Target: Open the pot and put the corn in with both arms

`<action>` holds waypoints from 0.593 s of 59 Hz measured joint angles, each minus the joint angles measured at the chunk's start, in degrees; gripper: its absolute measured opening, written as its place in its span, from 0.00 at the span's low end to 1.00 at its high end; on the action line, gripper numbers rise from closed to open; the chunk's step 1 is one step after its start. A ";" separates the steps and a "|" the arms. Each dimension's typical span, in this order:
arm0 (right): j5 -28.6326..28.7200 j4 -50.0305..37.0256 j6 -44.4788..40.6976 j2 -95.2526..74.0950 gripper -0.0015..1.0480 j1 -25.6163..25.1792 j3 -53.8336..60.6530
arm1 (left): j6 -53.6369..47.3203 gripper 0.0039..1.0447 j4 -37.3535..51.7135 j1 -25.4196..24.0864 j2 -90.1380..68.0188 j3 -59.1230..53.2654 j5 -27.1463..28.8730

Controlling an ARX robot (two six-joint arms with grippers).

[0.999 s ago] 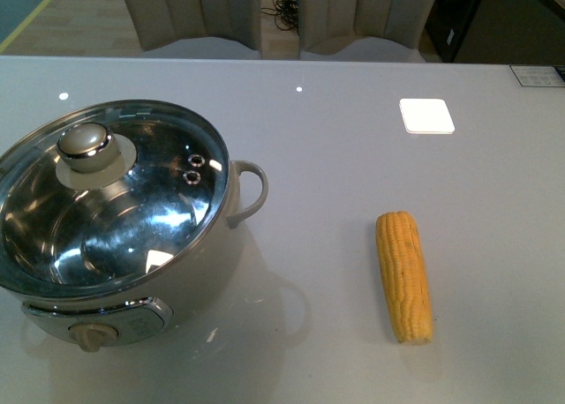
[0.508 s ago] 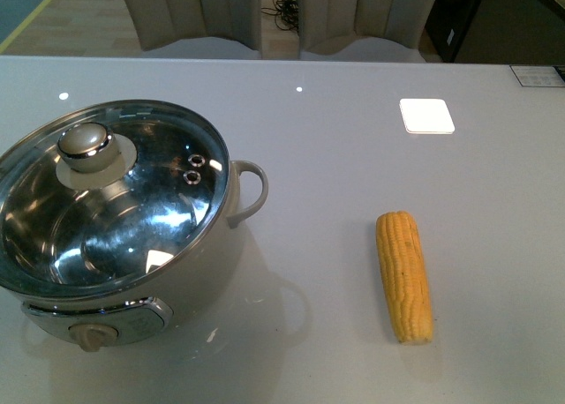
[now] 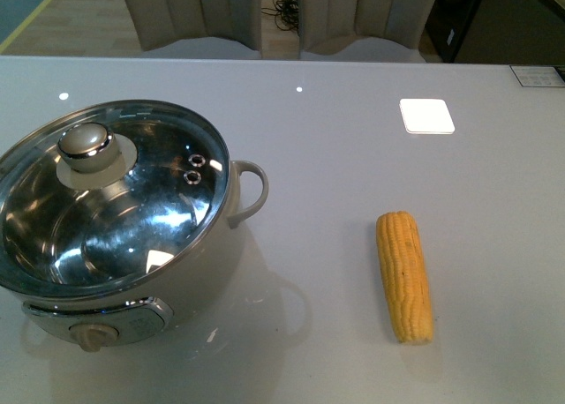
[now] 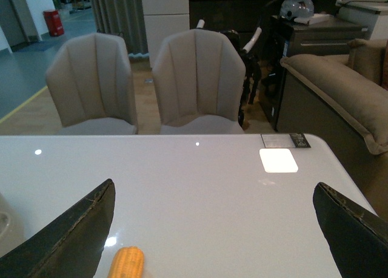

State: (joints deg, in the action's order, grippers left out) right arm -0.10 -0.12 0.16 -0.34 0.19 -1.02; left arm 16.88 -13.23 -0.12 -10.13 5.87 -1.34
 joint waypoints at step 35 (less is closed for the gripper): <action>0.00 0.02 0.00 0.00 0.91 0.00 0.00 | -1.05 0.93 52.65 8.72 -66.95 11.89 1.33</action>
State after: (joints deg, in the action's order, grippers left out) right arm -0.10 -0.10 0.16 -0.34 0.19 -1.02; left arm 15.84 39.42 8.60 -77.08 17.76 -0.01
